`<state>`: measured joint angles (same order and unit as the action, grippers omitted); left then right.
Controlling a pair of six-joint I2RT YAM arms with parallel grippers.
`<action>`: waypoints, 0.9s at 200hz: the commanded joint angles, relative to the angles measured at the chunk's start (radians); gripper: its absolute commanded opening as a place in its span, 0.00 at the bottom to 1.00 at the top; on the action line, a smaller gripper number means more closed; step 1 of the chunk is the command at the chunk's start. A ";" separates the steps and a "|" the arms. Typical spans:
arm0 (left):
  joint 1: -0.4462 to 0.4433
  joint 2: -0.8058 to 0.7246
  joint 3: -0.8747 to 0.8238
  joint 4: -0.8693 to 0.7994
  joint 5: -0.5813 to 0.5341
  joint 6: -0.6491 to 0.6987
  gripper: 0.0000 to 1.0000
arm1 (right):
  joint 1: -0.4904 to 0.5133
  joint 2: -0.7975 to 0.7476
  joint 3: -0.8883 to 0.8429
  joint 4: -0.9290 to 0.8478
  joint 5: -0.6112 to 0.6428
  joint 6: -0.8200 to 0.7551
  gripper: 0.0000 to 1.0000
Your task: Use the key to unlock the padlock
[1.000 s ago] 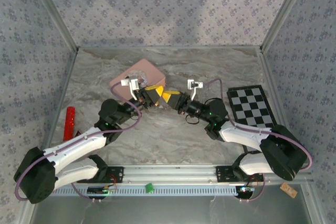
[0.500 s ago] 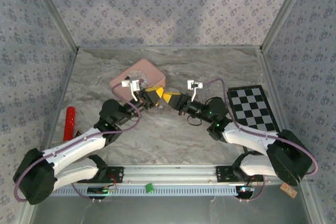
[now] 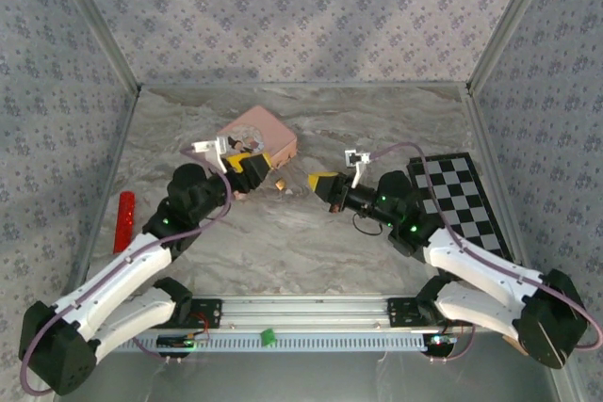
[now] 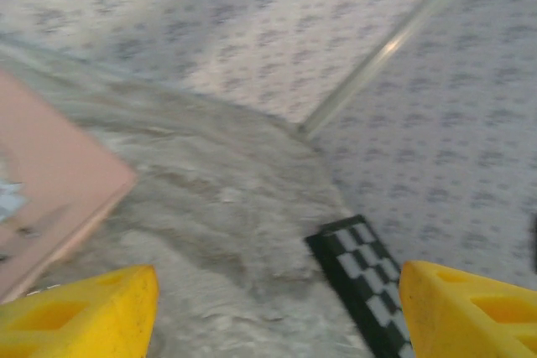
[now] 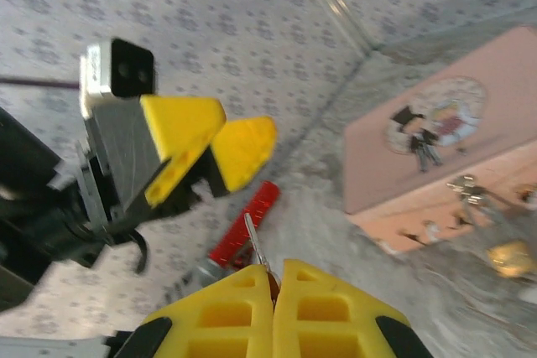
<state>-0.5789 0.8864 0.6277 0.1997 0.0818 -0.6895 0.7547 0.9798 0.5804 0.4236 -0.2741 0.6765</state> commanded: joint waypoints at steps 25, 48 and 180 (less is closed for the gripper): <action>0.038 0.137 0.181 -0.533 -0.033 0.040 0.63 | -0.003 -0.043 0.114 -0.405 0.138 -0.181 0.00; -0.008 0.184 0.188 -0.580 -0.045 0.009 0.63 | 0.003 -0.048 0.114 -0.452 0.169 -0.190 0.00; -0.098 0.632 -0.024 0.193 -0.183 -0.197 0.60 | 0.011 -0.097 0.031 -0.402 0.188 -0.166 0.00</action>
<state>-0.6701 1.4349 0.5663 0.2161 -0.0563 -0.8654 0.7597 0.9211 0.6411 0.0071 -0.1001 0.5217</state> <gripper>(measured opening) 0.623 0.048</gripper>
